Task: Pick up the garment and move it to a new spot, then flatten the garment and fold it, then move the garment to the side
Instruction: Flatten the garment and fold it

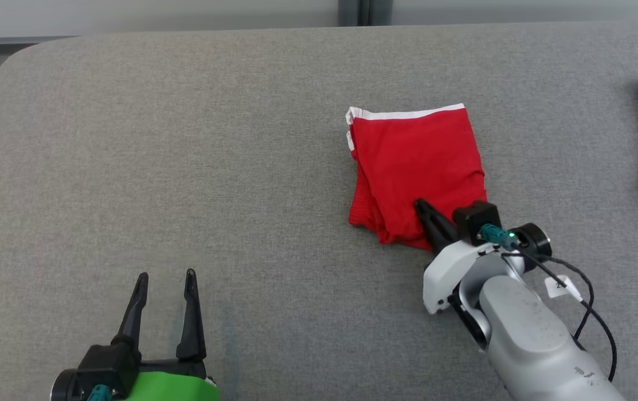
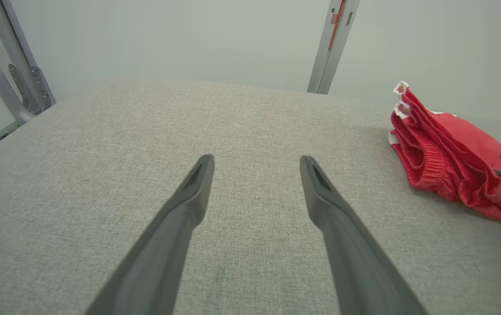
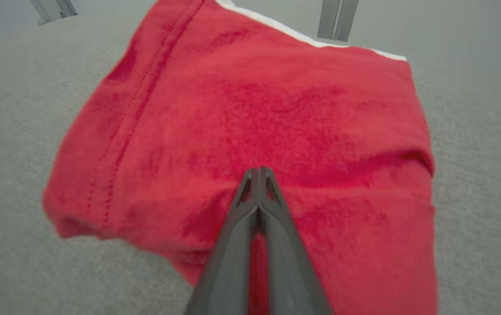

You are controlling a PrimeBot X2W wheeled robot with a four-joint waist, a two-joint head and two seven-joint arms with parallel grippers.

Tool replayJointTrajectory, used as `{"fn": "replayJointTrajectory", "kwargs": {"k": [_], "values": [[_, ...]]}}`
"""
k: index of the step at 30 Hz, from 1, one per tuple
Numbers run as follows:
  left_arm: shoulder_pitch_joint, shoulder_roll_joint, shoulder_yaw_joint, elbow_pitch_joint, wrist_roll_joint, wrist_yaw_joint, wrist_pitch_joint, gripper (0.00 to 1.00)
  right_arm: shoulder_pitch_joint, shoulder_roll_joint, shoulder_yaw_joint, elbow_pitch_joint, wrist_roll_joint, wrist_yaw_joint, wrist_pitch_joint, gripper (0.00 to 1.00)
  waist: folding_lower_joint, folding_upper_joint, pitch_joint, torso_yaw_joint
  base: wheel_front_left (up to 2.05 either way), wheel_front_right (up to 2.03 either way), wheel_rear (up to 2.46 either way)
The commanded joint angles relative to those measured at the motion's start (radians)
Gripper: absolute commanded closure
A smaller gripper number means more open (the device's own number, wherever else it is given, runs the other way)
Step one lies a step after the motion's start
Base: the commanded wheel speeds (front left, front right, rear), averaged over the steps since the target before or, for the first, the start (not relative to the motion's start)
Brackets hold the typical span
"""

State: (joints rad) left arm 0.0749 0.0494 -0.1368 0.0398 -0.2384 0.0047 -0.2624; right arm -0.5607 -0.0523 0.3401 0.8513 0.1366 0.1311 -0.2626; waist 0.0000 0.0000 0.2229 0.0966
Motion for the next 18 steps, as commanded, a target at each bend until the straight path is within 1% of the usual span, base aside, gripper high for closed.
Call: {"fn": "replayJointTrajectory", "kwargs": {"k": [1, 8, 18], "values": [[-0.006, 0.002, 0.004, 0.004, -0.003, 0.003, -0.003, 0.0, 0.029, 0.002, 0.03, -0.011, 0.029, -0.001, -0.002, 1.0, 0.0, 0.0, 0.001, 0.013, 0.0, 0.0, 0.0], [0.01, 0.002, 0.001, 0.006, -0.004, 0.004, -0.003, 0.0, 0.077, 0.0, 0.146, -0.074, 0.13, -0.001, -0.002, 1.0, 0.0, 0.0, -0.022, 0.013, 0.0, 0.0, 0.0], [0.03, 0.002, 0.006, 0.015, 0.006, 0.001, -0.003, 0.0, 0.061, 0.0, 0.231, -0.099, 0.232, -0.001, -0.002, 1.0, 0.0, 0.0, -0.065, 0.0, 0.0, 0.0, 0.0]]}}
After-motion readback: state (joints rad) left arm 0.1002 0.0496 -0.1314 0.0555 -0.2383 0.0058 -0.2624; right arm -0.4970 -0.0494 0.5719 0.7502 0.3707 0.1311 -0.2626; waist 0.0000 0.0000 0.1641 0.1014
